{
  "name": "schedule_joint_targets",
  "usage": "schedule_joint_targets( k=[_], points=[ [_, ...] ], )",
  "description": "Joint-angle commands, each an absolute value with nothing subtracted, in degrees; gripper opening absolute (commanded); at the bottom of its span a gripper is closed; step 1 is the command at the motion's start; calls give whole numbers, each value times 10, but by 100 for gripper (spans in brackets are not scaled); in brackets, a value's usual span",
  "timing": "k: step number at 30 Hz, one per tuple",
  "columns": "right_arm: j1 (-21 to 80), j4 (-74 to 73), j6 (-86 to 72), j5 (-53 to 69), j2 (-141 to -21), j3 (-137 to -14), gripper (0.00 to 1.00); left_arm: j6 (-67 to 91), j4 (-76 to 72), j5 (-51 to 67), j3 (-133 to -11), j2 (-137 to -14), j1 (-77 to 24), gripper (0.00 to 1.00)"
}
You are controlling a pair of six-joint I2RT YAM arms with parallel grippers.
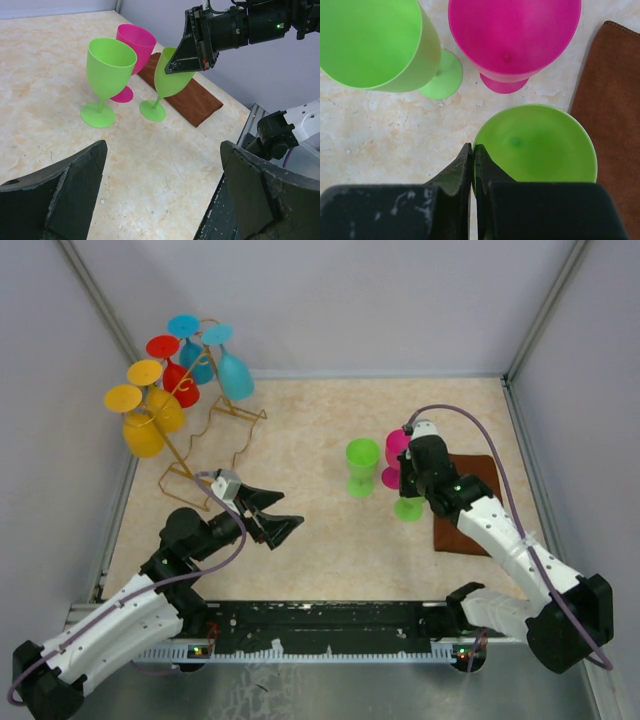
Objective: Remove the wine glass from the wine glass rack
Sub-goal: Place the wine glass at the center of the board.
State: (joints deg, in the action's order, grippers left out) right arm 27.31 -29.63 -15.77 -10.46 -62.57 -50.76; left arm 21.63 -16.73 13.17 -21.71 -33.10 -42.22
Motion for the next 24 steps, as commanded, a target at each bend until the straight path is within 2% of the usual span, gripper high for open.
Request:
schedule_joint_targets(
  k=[1,24],
  points=[
    [273,-303,-140,-103,-642,-523,2,211,-159,122,-233,-327,-420,99],
    [273,-287,-119,-95,-656,-540,11,201,-149,138,-237,-339,-420,99]
  ],
)
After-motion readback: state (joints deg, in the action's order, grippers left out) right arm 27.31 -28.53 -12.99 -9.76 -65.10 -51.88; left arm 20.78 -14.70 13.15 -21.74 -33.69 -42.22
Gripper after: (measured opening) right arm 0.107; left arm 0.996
